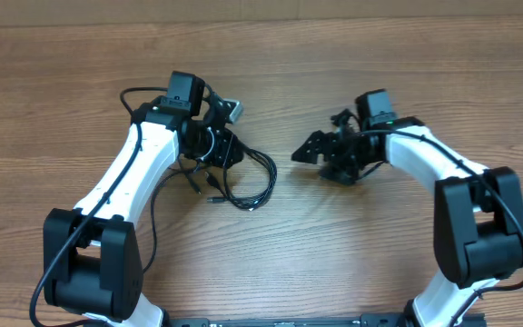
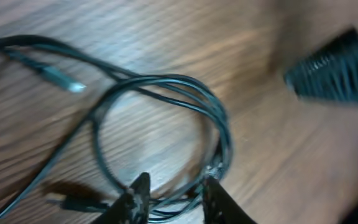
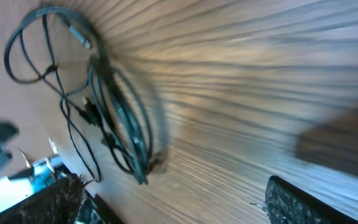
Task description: Untangle cables
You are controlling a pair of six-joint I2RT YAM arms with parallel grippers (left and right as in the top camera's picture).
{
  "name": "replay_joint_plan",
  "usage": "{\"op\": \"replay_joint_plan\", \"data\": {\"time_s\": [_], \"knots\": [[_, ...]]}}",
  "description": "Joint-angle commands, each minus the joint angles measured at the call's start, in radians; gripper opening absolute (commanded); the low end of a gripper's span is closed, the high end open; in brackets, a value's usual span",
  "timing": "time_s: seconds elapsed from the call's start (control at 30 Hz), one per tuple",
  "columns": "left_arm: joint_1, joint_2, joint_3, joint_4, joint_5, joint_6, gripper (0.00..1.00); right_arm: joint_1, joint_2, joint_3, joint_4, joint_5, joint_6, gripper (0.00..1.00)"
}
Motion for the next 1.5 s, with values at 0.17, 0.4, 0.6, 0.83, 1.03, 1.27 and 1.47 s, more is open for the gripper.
{"op": "replay_joint_plan", "data": {"time_s": [0.17,0.4,0.6,0.83,1.03,1.27,1.47], "knots": [[-0.007,-0.008,0.007,0.022,-0.189,-0.167,0.48,0.158,0.002,-0.006,0.063,0.054,0.111,0.89],[-0.007,-0.008,-0.013,0.029,-0.19,-0.167,0.54,0.255,0.002,-0.006,0.111,0.147,0.158,0.61],[-0.007,-0.008,-0.064,0.096,-0.19,-0.167,0.55,0.283,0.005,-0.006,0.119,0.234,0.218,0.56],[-0.007,-0.008,-0.14,0.24,-0.19,-0.224,0.49,0.29,0.022,-0.006,0.137,0.241,0.262,0.38],[-0.007,-0.008,-0.227,0.425,-0.19,-0.277,0.5,0.294,0.055,-0.006,0.153,0.24,0.293,0.39],[-0.007,-0.007,-0.269,0.556,-0.19,-0.291,0.5,0.294,0.056,-0.006,0.155,0.238,0.307,0.21],[-0.007,0.033,-0.298,0.647,-0.19,-0.298,0.51,0.28,0.056,-0.004,0.084,0.182,0.255,0.04]]}}
